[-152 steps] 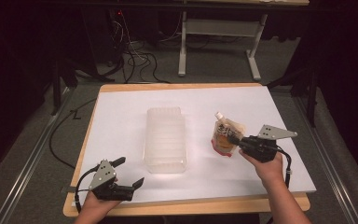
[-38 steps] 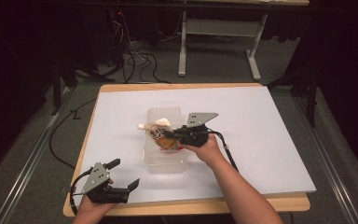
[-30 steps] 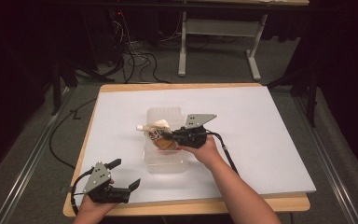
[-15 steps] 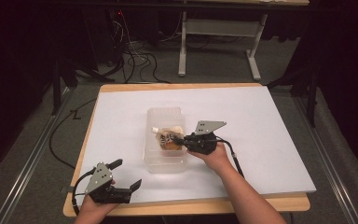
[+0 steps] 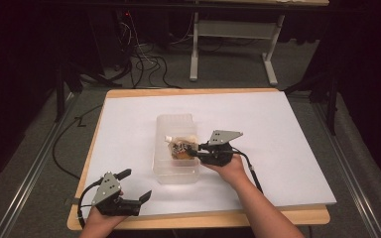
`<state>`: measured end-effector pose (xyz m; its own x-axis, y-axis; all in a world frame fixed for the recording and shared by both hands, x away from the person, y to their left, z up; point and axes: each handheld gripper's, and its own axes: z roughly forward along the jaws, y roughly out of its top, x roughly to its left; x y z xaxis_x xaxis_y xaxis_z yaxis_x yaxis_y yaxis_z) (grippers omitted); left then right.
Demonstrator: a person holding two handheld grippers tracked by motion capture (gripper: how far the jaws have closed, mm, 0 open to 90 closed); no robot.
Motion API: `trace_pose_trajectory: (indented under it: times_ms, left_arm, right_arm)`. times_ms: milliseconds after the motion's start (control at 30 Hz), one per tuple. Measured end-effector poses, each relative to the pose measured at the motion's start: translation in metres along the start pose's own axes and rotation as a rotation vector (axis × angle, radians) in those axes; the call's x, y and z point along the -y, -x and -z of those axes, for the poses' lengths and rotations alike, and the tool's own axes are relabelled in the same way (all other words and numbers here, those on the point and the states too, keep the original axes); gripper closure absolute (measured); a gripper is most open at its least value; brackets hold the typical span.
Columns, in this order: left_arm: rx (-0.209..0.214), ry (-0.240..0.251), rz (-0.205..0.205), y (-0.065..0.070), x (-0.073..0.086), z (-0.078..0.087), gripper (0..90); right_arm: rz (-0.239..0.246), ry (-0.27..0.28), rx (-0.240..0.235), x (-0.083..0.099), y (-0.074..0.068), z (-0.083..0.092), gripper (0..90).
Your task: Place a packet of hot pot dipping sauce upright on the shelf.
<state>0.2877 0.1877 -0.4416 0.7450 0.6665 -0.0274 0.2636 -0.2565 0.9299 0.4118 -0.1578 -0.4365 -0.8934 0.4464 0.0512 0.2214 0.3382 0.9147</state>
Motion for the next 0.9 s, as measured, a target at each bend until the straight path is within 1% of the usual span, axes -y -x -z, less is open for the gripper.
trace_pose_trajectory:
  times_ms: [33, 67, 100, 133, 167, 200, 233, 267, 333, 400, 433, 467, 567, 667, 700, 733, 767, 800, 833, 867, 900]
  left_arm:
    - [-0.003, -0.001, 0.0, 0.0, 0.0, 0.0, 4.1]
    - [-0.003, -0.001, 0.0, 0.0, 0.0, 0.0, 4.1]
    - [-0.006, -0.002, 0.0, -0.001, 0.0, 0.0, 4.1]
    - [-0.006, -0.002, 0.0, -0.001, 0.0, 0.0, 4.2]
    - [-0.008, -0.006, 0.0, -0.001, 0.0, -0.001, 4.2]
    - [-0.014, -0.01, 0.002, -0.001, 0.0, -0.001, 4.2]
    - [-0.019, -0.014, 0.002, -0.001, 0.001, -0.001, 4.3]
    - [-0.024, -0.013, 0.001, -0.002, 0.001, -0.001, 4.3]
    - [-0.038, -0.005, 0.001, -0.002, 0.0, -0.001, 4.2]
    - [-0.05, 0.0, 0.01, -0.003, 0.0, 0.0, 4.2]
    - [-0.053, -0.003, 0.012, -0.004, 0.0, -0.001, 4.2]
    - [-0.057, -0.008, 0.016, -0.005, 0.0, -0.001, 4.2]
    - [-0.072, -0.021, 0.023, -0.006, 0.0, -0.003, 4.3]
    - [-0.08, -0.032, 0.03, -0.007, 0.0, -0.006, 4.5]
    - [-0.081, -0.042, 0.031, -0.008, 0.0, -0.009, 4.6]
    - [-0.081, -0.042, 0.031, -0.008, 0.0, -0.009, 4.6]
    - [-0.076, -0.047, 0.031, -0.008, 0.0, -0.011, 4.7]
    - [-0.076, -0.047, 0.031, -0.008, 0.0, -0.011, 4.7]
    - [-0.072, -0.049, 0.03, -0.007, -0.001, -0.013, 4.7]
    - [-0.072, -0.049, 0.03, -0.007, -0.001, -0.013, 4.8]
    - [-0.071, -0.05, 0.029, -0.007, -0.001, -0.014, 4.9]
  right_arm:
    - [-0.009, 0.012, 0.016, -0.001, -0.001, 0.002, 61.9]
    - [-0.009, 0.012, 0.016, -0.001, -0.001, 0.002, 61.9]
    - [-0.017, 0.016, 0.035, -0.003, -0.002, 0.006, 52.7]
    - [-0.017, 0.016, 0.035, -0.003, -0.002, 0.006, 52.7]
    - [-0.029, 0.02, 0.042, -0.003, -0.002, 0.008, 48.9]
    - [-0.031, 0.028, 0.048, -0.003, -0.002, 0.011, 44.7]
    - [-0.047, 0.042, 0.062, -0.003, -0.003, 0.013, 39.0]
    - [-0.055, 0.051, 0.085, -0.003, -0.004, 0.016, 32.7]
    - [-0.064, 0.061, 0.106, -0.002, -0.005, 0.02, 25.1]
    - [-0.08, 0.05, 0.125, -0.002, -0.006, 0.023, 16.5]
    - [-0.08, 0.049, 0.149, -0.001, -0.008, 0.028, 15.2]
    - [-0.08, 0.049, 0.149, -0.001, -0.008, 0.028, 15.2]
    - [-0.078, 0.061, 0.179, 0.002, -0.011, 0.04, 14.6]
    - [-0.081, 0.063, 0.219, 0.006, -0.012, 0.053, 14.5]
    - [-0.086, 0.07, 0.234, 0.01, -0.012, 0.063, 14.6]
    - [-0.086, 0.07, 0.234, 0.01, -0.012, 0.063, 14.6]
    - [-0.089, 0.071, 0.257, 0.014, -0.012, 0.073, 14.7]
    - [-0.089, 0.071, 0.257, 0.014, -0.012, 0.073, 14.7]
    - [-0.095, 0.075, 0.28, 0.019, -0.012, 0.084, 14.8]
    - [-0.095, 0.075, 0.28, 0.019, -0.012, 0.084, 14.8]
    - [-0.099, 0.073, 0.303, 0.024, -0.012, 0.095, 14.9]
